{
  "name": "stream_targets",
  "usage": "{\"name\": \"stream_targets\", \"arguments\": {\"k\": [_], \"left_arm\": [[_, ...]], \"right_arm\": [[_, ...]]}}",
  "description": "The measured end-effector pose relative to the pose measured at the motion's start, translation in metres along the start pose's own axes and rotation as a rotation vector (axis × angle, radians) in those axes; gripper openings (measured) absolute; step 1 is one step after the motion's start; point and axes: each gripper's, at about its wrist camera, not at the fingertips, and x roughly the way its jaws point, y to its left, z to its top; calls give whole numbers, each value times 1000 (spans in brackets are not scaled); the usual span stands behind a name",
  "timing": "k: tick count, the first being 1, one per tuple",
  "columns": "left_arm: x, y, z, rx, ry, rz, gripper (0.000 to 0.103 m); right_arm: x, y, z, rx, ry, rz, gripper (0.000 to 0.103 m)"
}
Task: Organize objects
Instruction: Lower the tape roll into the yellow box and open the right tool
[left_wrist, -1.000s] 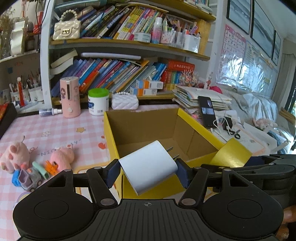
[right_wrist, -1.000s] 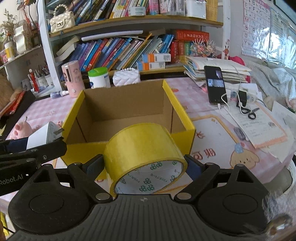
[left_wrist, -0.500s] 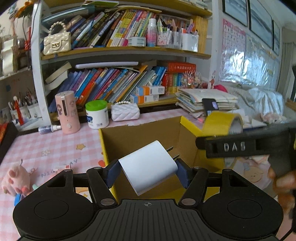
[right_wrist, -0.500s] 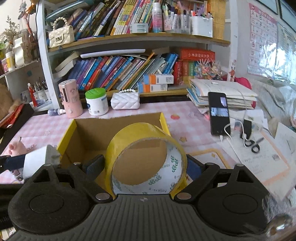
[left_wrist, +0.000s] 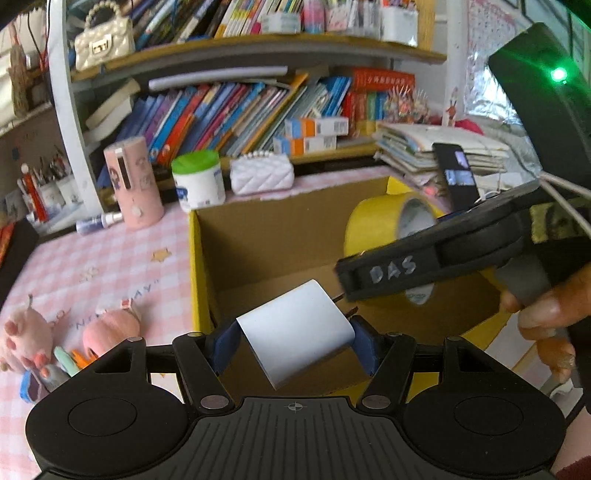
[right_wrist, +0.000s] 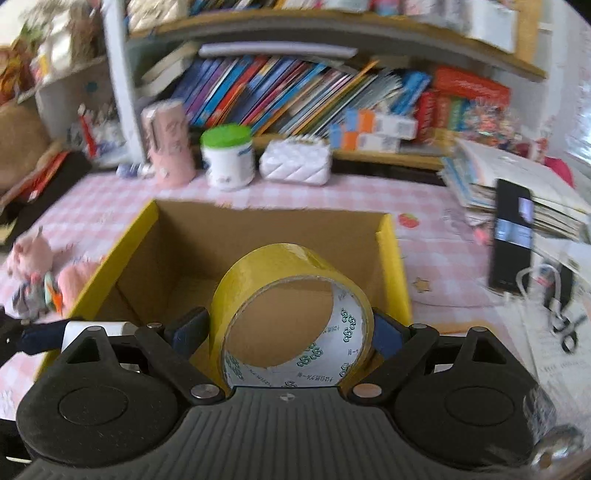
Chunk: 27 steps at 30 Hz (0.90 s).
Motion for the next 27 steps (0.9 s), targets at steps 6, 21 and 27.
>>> {"name": "stream_targets", "arguments": {"k": [6,21,27], "left_arm": [[10,-2,-1,-13,31,19,64],[3,-9,-2,-14,15,49,67],[-19,-9,-3,-27,-43,60,72]], "right_arm": [[32,9,1,-111,95,54,91],[46,6,1,-128,162,77,96],[23,0,1,-59,103,47,96]]}}
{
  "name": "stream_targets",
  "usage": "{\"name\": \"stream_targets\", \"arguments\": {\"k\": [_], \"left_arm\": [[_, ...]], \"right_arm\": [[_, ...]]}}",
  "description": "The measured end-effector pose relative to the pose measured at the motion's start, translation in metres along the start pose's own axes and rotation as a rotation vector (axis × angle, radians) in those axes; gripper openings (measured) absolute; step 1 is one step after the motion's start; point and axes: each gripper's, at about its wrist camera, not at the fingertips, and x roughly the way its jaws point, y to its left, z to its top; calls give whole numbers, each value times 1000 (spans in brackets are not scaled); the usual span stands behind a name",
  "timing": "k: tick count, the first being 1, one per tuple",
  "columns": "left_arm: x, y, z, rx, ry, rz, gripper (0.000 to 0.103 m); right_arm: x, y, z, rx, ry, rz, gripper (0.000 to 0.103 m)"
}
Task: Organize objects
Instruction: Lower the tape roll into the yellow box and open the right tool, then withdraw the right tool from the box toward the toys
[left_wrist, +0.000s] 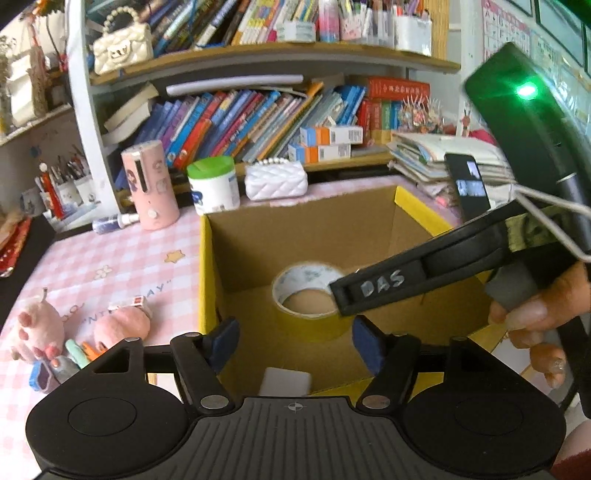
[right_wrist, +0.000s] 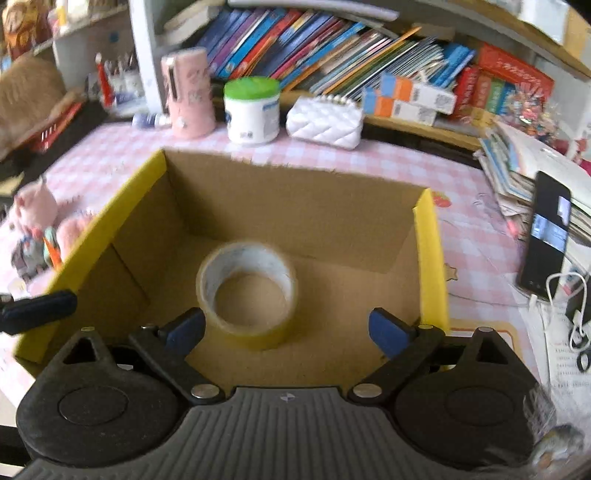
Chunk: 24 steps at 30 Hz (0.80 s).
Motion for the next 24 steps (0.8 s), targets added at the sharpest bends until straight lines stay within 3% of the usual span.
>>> {"name": "stream_targets", "arguments": {"k": [8,15,24], "left_arm": [[-31,13,-7,-54,-63,35,81],[-52,38,-29,-107,-53,79,85],[-79,70,-64,-153,-12,98,95]], "right_arm": [[-54,-1,-16,129,-158,-45,97],[-95,15,-52,256,-265,-128,97],[-105,65,-99,258,-218,-240,97]]}}
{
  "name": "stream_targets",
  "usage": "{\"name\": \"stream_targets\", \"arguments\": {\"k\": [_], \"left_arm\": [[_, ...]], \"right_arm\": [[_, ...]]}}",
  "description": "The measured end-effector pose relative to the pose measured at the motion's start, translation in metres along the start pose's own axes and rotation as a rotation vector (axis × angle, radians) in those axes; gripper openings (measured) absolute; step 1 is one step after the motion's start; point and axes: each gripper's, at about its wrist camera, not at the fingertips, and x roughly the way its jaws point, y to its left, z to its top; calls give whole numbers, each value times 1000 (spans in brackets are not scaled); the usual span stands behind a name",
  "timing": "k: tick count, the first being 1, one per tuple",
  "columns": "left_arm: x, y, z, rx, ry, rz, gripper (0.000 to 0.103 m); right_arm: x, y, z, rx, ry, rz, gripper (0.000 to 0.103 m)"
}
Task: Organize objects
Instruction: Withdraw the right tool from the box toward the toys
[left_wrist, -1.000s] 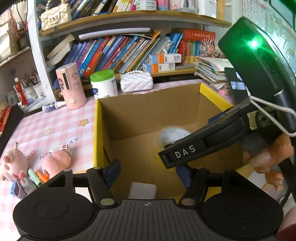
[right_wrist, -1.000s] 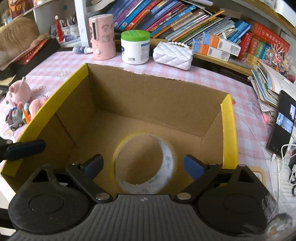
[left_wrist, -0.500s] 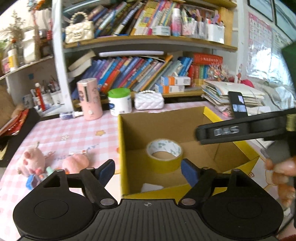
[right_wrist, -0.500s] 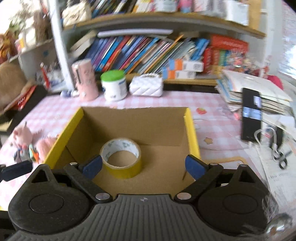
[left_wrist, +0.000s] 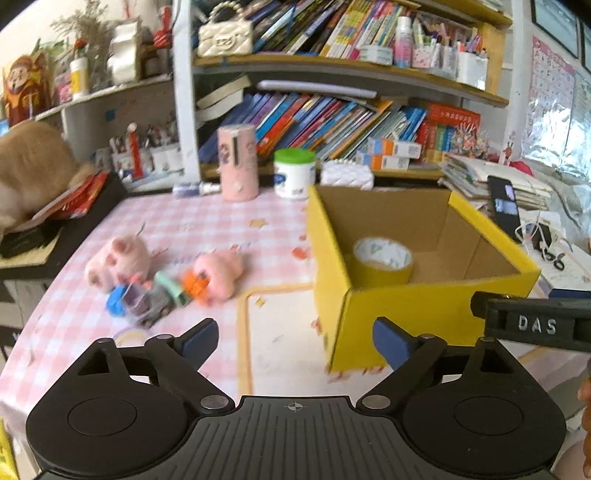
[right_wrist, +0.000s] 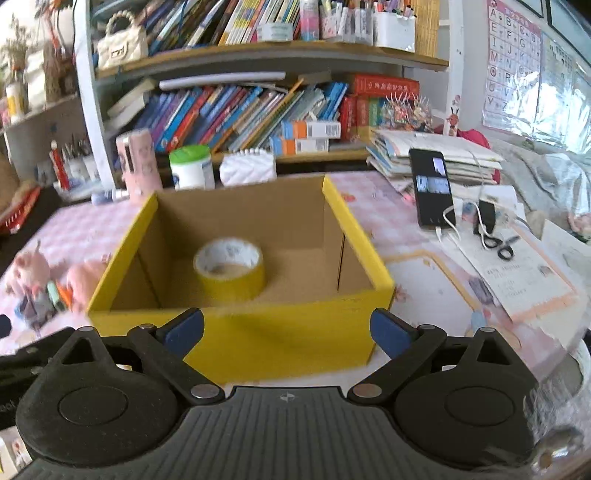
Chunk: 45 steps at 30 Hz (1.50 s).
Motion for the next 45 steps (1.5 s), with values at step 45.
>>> {"name": "stream_targets", "arguments": {"k": [45], "left_arm": [[-77,168,-69,-131,43,186,96]], "right_arm": [[-64,185,-77,-164,88,183,97]]}}
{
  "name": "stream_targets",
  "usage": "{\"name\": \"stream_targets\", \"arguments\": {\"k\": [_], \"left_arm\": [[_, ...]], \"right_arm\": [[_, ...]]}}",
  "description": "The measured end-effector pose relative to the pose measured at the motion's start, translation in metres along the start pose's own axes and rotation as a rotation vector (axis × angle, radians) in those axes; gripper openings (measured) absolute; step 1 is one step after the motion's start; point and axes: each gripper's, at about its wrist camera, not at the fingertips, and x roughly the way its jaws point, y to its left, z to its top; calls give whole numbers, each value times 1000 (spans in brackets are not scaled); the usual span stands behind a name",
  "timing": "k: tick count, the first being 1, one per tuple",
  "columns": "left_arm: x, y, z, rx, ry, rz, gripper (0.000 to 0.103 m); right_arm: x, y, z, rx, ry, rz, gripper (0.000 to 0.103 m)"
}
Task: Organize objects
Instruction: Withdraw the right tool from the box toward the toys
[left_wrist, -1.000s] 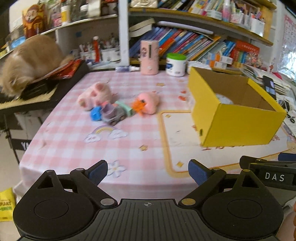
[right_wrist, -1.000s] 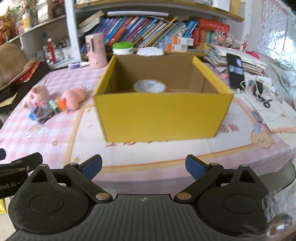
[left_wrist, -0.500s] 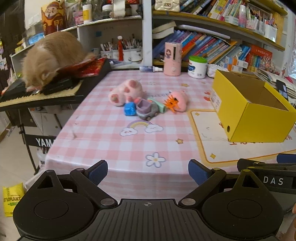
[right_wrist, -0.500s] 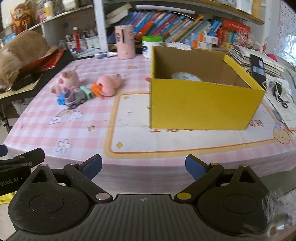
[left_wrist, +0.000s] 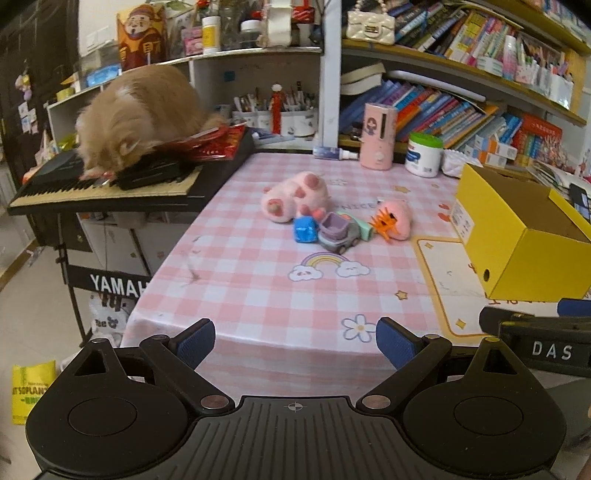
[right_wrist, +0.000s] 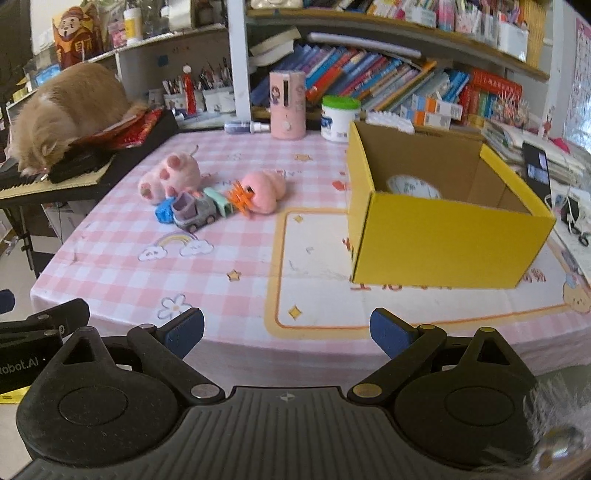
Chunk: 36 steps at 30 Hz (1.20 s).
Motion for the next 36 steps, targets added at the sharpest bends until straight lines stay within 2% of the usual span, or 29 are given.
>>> {"name": "stream_targets", "arguments": {"k": [4,15,30,36], "left_arm": [[3,8,0,-27,1,9,96],[26,15,12,-59,-4,14,96],[98,5,47,-96,70,41,96],[124,-3,58,-82,108,41,95]], "right_arm": [[0,8,4,-20,-25,4,97],[27,20,21,-59,-11,31,96],[103,18,77,-103,24,59,95],[134,11,95,-91,57,73,95]]}}
